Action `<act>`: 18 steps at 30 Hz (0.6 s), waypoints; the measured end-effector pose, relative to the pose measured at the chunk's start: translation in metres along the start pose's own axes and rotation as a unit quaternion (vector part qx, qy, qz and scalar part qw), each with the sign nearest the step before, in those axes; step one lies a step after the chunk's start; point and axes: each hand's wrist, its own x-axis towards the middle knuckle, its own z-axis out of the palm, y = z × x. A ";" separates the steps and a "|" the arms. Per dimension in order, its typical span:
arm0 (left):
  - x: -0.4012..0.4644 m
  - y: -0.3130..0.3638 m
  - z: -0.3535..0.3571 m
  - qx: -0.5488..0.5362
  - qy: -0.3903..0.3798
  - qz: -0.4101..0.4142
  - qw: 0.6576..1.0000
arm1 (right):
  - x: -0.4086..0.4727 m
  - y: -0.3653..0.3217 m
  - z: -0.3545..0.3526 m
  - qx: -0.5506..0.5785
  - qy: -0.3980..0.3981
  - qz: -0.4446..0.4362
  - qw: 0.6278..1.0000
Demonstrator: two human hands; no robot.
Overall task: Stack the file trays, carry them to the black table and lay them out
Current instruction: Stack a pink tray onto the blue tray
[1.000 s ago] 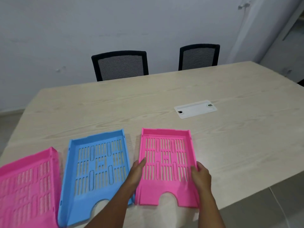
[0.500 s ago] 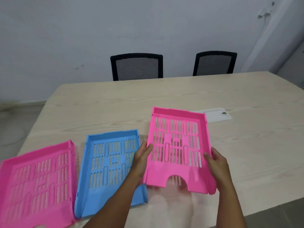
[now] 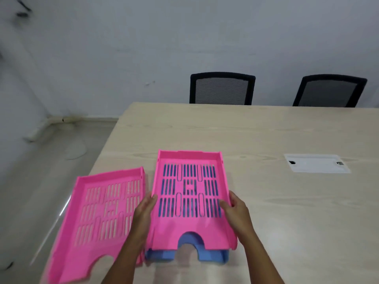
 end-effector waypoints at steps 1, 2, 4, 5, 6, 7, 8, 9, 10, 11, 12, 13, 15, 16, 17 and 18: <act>0.001 -0.002 -0.005 0.006 0.000 -0.006 1.000 | -0.001 0.001 0.006 -0.002 -0.001 0.002 1.000; 0.002 -0.005 -0.010 0.019 -0.001 -0.011 1.000 | -0.002 0.002 0.011 -0.004 -0.003 0.007 1.000; 0.004 -0.009 -0.017 0.035 0.003 -0.013 0.999 | -0.004 0.005 0.018 -0.011 -0.003 0.015 1.000; 0.004 -0.010 -0.019 0.041 0.006 -0.013 0.999 | -0.004 0.007 0.021 -0.016 -0.002 0.018 1.000; 0.003 -0.011 -0.020 0.046 0.004 -0.014 0.999 | -0.005 0.007 0.023 -0.019 -0.003 0.018 1.000; 0.002 -0.011 -0.020 0.051 0.004 -0.014 0.999 | -0.006 0.006 0.024 -0.022 -0.003 0.019 1.000; 0.002 -0.011 -0.020 0.055 0.006 -0.015 0.998 | -0.006 0.005 0.025 -0.023 -0.001 0.019 1.000; 0.001 -0.012 -0.019 0.059 0.006 -0.018 0.998 | -0.006 0.003 0.024 -0.023 0.004 0.021 1.000; 0.001 -0.012 -0.018 0.061 0.007 -0.020 0.998 | -0.006 0.003 0.023 -0.022 0.009 0.021 0.999; 0.001 -0.013 -0.017 0.063 0.006 -0.021 0.998 | -0.005 0.002 0.022 -0.023 0.013 0.022 0.999; 0.001 -0.013 -0.017 0.065 0.004 -0.023 0.998 | -0.006 0.003 0.021 -0.024 0.015 0.023 0.999; 0.002 -0.013 -0.016 0.064 0.000 -0.024 0.998 | -0.006 0.004 0.021 -0.024 0.015 0.024 0.999; 0.000 -0.013 -0.016 0.066 -0.006 -0.022 0.998 | -0.008 0.007 0.023 -0.024 0.019 0.027 0.999; 0.000 -0.014 -0.015 0.068 -0.010 -0.023 0.997 | -0.009 0.008 0.023 -0.023 0.021 0.027 0.999; -0.001 -0.014 -0.015 0.071 -0.012 -0.022 0.997 | -0.009 0.009 0.022 -0.023 0.021 0.028 0.999; -0.004 -0.013 -0.015 0.074 -0.016 -0.020 0.997 | -0.010 0.009 0.021 -0.026 0.021 0.027 0.999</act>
